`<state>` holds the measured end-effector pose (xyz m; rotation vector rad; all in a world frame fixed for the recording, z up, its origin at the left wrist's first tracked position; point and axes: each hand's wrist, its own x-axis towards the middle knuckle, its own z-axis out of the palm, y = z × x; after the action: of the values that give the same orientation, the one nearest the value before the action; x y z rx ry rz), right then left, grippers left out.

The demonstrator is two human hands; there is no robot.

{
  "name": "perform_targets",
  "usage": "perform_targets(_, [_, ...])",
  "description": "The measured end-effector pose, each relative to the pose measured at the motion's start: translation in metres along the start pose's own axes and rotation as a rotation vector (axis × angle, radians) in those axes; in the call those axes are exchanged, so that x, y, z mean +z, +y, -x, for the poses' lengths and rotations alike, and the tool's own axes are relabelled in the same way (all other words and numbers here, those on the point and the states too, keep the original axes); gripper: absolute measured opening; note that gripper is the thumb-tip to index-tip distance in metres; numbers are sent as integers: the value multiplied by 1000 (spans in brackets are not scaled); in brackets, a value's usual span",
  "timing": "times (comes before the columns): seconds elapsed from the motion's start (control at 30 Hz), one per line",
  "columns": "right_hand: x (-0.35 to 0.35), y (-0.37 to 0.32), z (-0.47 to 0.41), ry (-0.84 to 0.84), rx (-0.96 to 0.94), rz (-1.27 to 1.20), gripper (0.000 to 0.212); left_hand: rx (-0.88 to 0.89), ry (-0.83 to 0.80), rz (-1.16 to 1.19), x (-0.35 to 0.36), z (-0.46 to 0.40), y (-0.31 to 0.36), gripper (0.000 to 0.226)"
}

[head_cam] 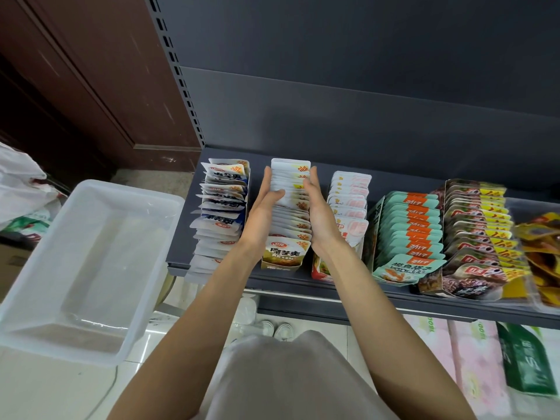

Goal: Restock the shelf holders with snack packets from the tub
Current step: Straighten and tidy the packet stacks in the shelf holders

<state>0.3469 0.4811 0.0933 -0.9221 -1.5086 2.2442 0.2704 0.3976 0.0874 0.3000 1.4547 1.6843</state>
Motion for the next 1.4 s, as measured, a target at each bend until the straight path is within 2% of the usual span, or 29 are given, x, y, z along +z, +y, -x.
perform_targets(0.3, [-2, -2, 7, 46, -33, 57, 59, -16, -88, -71, 3, 1, 3, 57])
perform_targets(0.47, [-11, -10, 13, 69, -107, 113, 63, 39, -24, -143, 2, 11, 14, 56])
perform_targets(0.63, [-20, -20, 36, 42, -125, 322, 60, 44, 95, -288, -1, 46, 21, 48])
perform_targets(0.73, [-20, -28, 56, 63, -316, 537, 45, 218, 79, -528, -11, 88, 29, 43])
perform_targets(0.87, [-8, -40, 68, 5, -482, 602, 27, 570, 298, -1055, -44, 124, 42, 25])
perform_targets(0.93, [5, -42, 67, -63, -536, 652, 24, 624, 412, -1132, -65, 129, 47, 20])
perform_targets(1.0, [25, -41, 61, -111, -627, 764, 24, 687, 450, -1205, -90, 127, 50, 22])
perform_targets(1.07, [46, -38, 52, -137, -717, 952, 33, 752, 409, -1309, -115, 120, 50, 24])
perform_targets(1.17, [70, -31, 32, -229, -694, 1353, 83, 769, 306, -1448, -145, 102, 46, 28])
perform_targets(1.23, [79, -29, 17, -237, -657, 1553, 104, 724, 233, -1471, -157, 88, 44, 39])
perform_targets(1.3, [84, -31, 2, -205, -592, 1589, 107, 716, 154, -1453, -163, 72, 46, 48])
perform_targets(1.4, [89, -39, -12, -121, -485, 1568, 97, 784, 47, -1436, -170, 52, 56, 50])
